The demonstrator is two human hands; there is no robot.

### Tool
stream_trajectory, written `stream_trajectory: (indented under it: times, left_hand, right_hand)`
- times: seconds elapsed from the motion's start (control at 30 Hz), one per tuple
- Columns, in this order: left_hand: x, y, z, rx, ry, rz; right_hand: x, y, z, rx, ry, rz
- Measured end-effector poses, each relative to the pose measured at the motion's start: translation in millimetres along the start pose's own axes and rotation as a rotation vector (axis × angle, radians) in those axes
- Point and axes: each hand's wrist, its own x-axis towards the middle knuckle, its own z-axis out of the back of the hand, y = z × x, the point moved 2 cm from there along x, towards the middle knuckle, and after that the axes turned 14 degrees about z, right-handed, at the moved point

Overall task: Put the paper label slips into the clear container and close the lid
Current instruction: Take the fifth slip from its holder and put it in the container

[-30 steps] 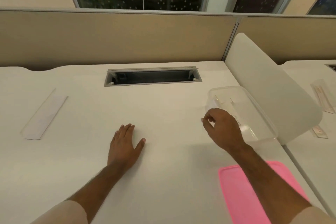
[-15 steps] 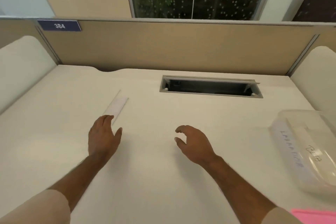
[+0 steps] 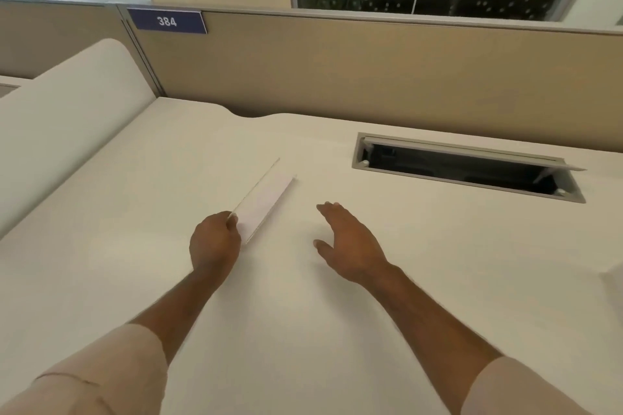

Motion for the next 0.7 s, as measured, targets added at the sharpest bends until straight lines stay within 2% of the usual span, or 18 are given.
stream_trajectory:
  times: [0.1, 0.23, 0.43, 0.53, 0.7]
  left_hand:
    - [-3, -2, 3, -0.015, 0.004, -0.123]
    - [-20, -6, 4, -0.082, 0.09, -0.271]
    - [-71, -8, -2, -0.177, 0.131, -0.447]
    - [-96, -7, -5, -0.237, 0.145, -0.481]
    - [-126, -6, -1, -0.404, 0.233, -0.395]
  right_hand:
    - [7, 0, 0, -0.026, -0.046, 0.019]
    - [2, 0, 11, -0.117, -0.115, 0.054]
    - [-44, -6, 18, -0.271, -0.164, 0.015]
    - [-80, -7, 18, -0.261, -0.189, -0.04]
    - [-133, 4, 19, -0.248, -0.291, -0.053]
